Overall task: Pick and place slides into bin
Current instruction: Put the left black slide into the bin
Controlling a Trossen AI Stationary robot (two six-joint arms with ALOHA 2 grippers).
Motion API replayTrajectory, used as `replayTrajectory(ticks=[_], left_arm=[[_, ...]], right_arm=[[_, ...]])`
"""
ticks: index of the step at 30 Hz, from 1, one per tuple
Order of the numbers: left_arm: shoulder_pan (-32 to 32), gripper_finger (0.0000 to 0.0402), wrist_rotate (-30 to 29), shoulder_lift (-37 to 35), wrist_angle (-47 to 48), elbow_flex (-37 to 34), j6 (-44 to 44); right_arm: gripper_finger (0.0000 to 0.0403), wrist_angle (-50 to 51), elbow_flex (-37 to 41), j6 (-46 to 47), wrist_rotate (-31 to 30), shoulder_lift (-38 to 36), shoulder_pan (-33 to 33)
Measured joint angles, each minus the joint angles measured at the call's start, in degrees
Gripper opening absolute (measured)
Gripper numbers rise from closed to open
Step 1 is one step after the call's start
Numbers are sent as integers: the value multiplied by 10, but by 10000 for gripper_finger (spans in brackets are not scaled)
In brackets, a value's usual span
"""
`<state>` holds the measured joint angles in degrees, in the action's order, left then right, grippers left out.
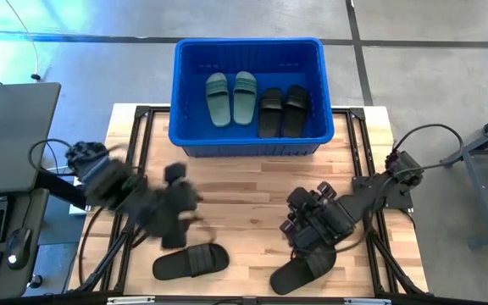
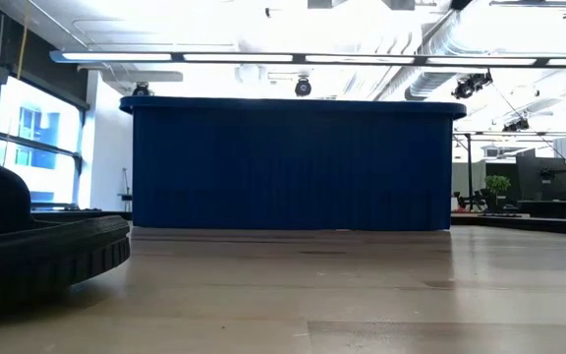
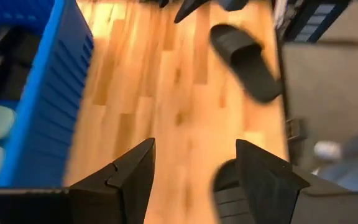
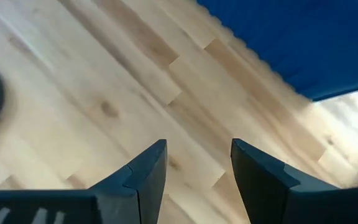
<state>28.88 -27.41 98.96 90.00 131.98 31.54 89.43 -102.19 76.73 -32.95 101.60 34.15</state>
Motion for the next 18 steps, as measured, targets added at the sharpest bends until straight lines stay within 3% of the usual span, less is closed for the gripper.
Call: replayTrajectory(ticks=[5, 13, 15, 18], left_arm=[[117, 205, -87, 4, -1, -53, 213], [230, 205, -102, 6, -16, -278, 616], [244, 205, -83, 6, -48, -328, 671], [260, 205, -51, 6, -117, -382, 684]], right_arm=[[169, -4, 0, 29, -13, 0, 36], [169, -19, 0, 29, -52, 0, 66], [169, -19, 0, 28, -54, 0, 65], [169, -19, 0, 23, -55, 0, 65]])
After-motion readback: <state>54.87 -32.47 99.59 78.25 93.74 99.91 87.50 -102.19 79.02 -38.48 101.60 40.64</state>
